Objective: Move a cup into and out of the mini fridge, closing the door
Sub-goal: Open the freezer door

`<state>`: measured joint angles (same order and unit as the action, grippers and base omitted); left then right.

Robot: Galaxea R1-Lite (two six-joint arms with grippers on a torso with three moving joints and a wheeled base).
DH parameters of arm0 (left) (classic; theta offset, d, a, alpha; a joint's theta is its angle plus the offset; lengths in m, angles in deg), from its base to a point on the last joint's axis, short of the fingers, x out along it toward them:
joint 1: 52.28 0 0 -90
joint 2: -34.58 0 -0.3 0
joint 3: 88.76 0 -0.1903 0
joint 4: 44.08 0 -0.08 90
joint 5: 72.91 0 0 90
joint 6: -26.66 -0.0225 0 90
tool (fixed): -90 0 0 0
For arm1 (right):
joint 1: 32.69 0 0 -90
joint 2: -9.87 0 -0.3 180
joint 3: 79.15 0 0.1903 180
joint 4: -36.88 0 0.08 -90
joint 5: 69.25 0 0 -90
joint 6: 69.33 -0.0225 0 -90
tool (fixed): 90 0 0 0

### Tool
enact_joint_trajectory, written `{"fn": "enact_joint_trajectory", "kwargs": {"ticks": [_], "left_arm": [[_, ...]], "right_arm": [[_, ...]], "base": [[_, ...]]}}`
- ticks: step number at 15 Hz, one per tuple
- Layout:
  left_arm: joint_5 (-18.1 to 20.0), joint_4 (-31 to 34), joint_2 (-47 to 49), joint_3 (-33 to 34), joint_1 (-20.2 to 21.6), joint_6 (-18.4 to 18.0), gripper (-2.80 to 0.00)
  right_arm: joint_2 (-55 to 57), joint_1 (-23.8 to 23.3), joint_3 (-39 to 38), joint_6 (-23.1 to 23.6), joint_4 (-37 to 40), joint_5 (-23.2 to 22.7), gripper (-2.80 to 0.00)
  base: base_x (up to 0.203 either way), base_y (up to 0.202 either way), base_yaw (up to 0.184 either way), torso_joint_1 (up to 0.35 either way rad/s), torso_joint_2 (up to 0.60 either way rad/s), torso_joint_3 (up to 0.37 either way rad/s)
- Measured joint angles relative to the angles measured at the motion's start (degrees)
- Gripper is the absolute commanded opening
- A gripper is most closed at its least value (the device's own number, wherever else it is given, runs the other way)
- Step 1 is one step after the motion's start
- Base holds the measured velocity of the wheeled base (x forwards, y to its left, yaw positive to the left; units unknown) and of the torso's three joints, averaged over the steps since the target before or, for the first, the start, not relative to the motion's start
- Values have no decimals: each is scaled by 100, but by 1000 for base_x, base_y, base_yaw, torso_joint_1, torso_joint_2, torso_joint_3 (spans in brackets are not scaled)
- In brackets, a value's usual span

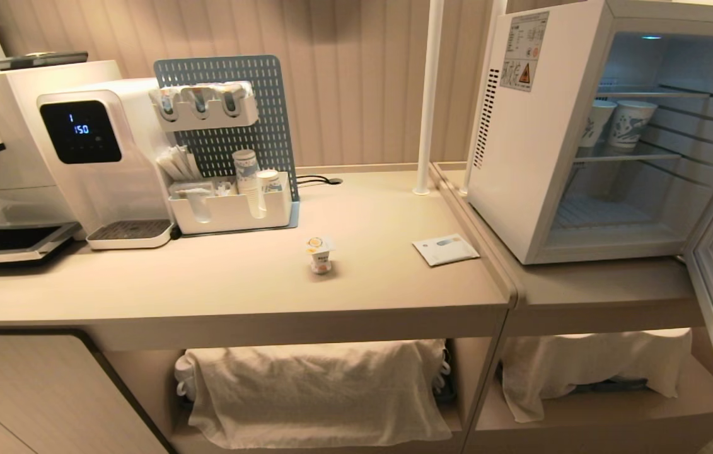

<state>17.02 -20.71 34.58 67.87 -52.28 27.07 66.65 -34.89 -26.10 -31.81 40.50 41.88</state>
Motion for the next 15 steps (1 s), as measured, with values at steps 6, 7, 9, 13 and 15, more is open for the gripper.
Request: {"fn": "enact_joint_trajectory", "kwargs": {"ticks": [6, 7, 9, 13, 15], "left_arm": [[0, 0, 0, 0, 0, 0, -280], [2, 0, 0, 0, 0, -1, -280], [1, 0, 0, 0, 0, 3, -280], [0, 0, 0, 0, 0, 0, -280], [2, 0, 0, 0, 0, 3, -280]], "right_arm": [[530, -41, 336, 184, -180, 530, -280], [553, -41, 380, 194, -180, 535, -280], [578, -36, 414, 195, -126, 532, -280], [557, -43, 386, 184, -89, 535, -280], [540, -41, 389, 191, -95, 541, -280]], "base": [[0, 0, 0, 0, 0, 0], [0, 0, 0, 0, 0, 0], [0, 0, 0, 0, 0, 0], [0, 0, 0, 0, 0, 0], [0, 0, 0, 0, 0, 0]]}}
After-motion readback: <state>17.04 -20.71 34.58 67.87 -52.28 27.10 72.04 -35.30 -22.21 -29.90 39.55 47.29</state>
